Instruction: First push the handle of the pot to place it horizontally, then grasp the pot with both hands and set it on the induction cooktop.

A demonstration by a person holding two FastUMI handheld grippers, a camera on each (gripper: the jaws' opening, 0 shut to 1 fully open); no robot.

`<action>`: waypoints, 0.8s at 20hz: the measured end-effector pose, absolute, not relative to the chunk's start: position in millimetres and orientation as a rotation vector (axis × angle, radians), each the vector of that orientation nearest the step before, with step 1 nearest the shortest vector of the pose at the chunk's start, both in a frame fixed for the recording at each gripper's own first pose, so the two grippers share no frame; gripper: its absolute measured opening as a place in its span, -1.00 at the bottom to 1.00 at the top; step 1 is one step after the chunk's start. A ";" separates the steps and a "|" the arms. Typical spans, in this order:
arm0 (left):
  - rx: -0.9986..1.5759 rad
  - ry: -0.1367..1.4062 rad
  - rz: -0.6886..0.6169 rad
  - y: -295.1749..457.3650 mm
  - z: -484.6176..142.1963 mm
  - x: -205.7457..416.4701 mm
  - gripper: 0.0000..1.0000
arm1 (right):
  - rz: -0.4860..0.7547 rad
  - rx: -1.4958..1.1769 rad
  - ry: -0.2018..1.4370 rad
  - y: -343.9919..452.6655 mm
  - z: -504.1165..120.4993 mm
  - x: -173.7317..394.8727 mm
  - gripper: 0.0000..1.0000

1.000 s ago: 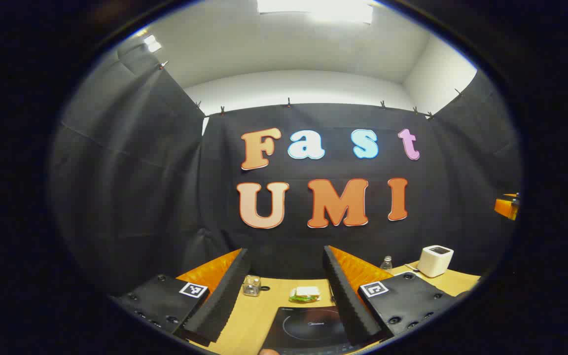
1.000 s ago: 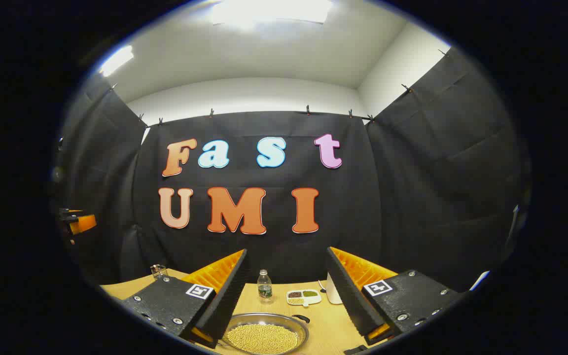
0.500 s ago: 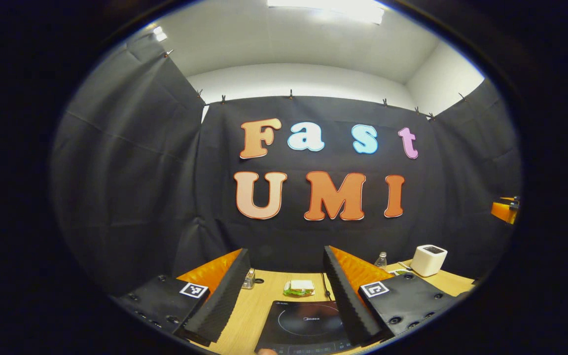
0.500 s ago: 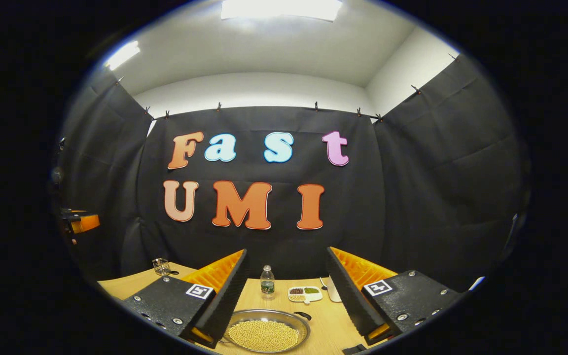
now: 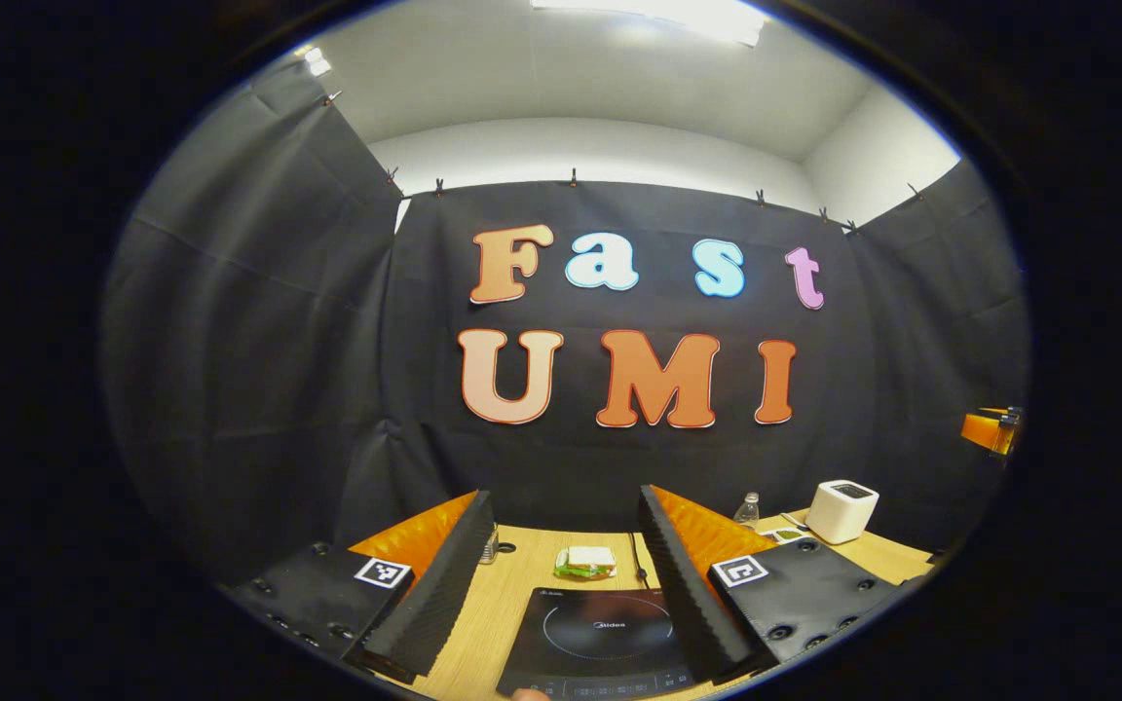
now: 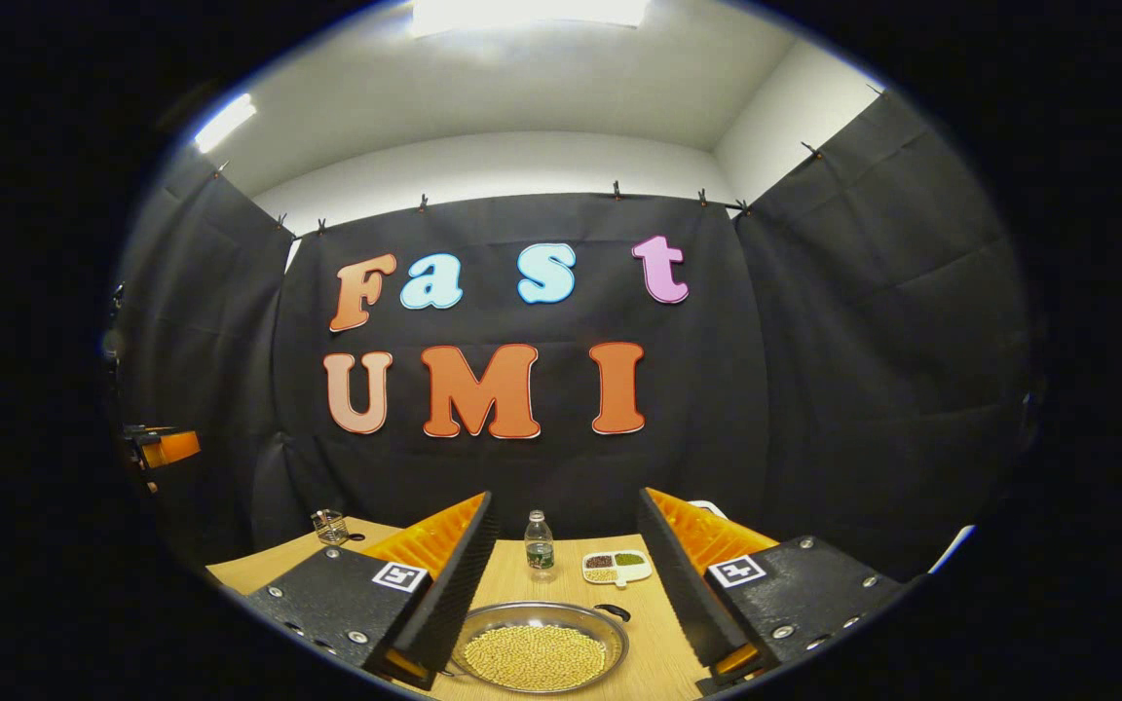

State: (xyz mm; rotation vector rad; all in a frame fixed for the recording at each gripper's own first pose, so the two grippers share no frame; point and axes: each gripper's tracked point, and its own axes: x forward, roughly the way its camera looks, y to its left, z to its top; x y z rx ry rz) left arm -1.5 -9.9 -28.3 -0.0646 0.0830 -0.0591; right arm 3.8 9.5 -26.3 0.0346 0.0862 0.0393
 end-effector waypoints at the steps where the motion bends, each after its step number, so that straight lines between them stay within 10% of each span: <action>1: -0.067 0.081 -0.058 -9.6 -27.8 -1.7 0.94 | 0.038 0.041 0.091 8.5 -28.7 4.0 0.82; 16: -0.075 0.082 -0.051 -12.9 -30.2 -0.3 0.93 | 0.132 0.033 0.363 28.9 -147.3 -19.7 -0.93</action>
